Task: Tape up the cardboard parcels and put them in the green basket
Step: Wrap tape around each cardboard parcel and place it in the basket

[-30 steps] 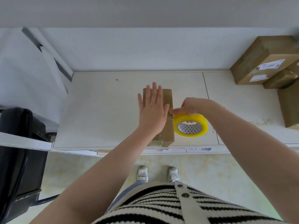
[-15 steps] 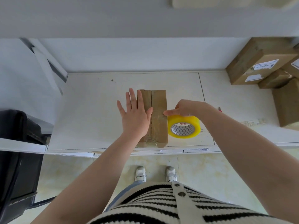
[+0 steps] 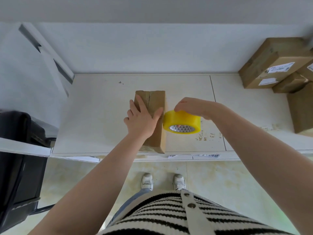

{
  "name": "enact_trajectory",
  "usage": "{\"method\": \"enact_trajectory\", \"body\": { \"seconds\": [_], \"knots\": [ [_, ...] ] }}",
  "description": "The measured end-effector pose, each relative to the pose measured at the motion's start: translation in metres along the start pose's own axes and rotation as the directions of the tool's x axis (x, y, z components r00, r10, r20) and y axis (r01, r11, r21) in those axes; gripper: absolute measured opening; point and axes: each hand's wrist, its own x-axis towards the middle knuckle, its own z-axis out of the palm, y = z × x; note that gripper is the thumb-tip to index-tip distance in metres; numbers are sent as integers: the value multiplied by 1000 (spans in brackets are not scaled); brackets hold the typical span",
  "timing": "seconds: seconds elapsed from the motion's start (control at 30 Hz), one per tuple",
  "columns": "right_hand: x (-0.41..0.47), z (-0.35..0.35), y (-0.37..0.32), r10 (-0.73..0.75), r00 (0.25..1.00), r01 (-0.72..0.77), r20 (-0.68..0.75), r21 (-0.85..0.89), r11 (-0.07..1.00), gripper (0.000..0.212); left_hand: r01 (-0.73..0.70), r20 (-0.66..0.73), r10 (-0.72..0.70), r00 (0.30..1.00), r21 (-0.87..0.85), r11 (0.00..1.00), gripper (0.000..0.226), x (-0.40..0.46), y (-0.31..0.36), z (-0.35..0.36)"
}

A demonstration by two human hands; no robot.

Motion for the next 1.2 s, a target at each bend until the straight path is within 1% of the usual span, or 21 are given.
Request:
{"method": "enact_trajectory", "body": {
  "seconds": [0.07,0.13,0.2,0.27,0.33,0.4,0.47,0.5,0.57,0.6,0.67,0.73,0.8,0.87,0.93,0.97,1.03,1.07,1.13,1.17,1.2],
  "knots": [
    [-5,1,-5,-22,1000,22,-6,27,999,29,37,57,-34,998,-39,999,125,0,-2,-4],
    [-11,1,-7,-87,996,86,15,50,995,23,56,97,-45,994,-113,992,136,3,-10,-10],
    [-15,1,-7,-163,986,162,15,48,986,27,71,132,-46,990,-195,978,135,7,-20,-15],
    [-13,4,-7,-192,979,190,-65,-37,981,40,71,146,-37,989,-236,969,129,10,-27,-18],
    [-9,8,-7,-163,971,122,-177,-223,967,57,71,165,-27,986,-267,961,125,10,-32,-20],
    [-8,12,-4,-123,962,23,-245,-373,927,64,78,199,-16,980,-306,949,126,12,-35,-23],
    [-9,14,0,-126,966,33,-227,-375,927,65,88,216,-16,976,-331,939,126,14,-37,-25],
    [-10,14,3,-149,973,88,-179,-309,947,62,107,214,-31,976,-354,929,124,15,-40,-26],
    [-16,12,7,-205,974,194,-96,-119,974,52,171,231,-69,971,-457,873,119,16,-48,-25],
    [-20,10,9,-225,970,221,-90,-57,974,48,201,254,-73,964,-523,828,118,17,-51,-23],
    [-23,4,10,-240,960,235,-141,-55,970,44,253,308,-58,949,-641,725,118,17,-51,-17],
    [-25,-2,6,-236,947,192,-218,-206,960,48,274,326,-34,945,-730,627,116,15,-43,-6],
    [-25,-6,-1,-235,934,118,-270,-387,915,54,289,344,-3,939,-783,550,116,14,-34,4],
    [-23,-4,-7,-222,934,70,-281,-464,883,52,308,375,33,927,-807,503,114,15,-31,9],
    [-22,0,-18,-204,934,41,-294,-478,878,47,297,381,78,921,-818,493,108,18,-37,10],
    [-21,3,-26,-201,930,24,-309,-492,870,45,270,365,96,926,-819,506,102,21,-43,10],
    [-17,12,-45,-204,921,-10,-333,-541,841,43,219,327,128,936,-829,515,80,25,-57,9],
    [-15,19,-55,-214,918,-19,-335,-573,819,44,222,328,147,933,-849,480,66,26,-64,10],
    [-10,36,-77,-256,914,-22,-316,-668,744,43,301,364,141,921,-891,340,46,22,-70,13],
    [-7,45,-86,-279,913,-23,-299,-719,695,43,357,398,109,911,-893,276,43,18,-68,14],
    [-5,54,-94,-297,912,-22,-283,-756,654,41,402,429,73,900,-884,236,44,13,-66,18]
  ]
}}
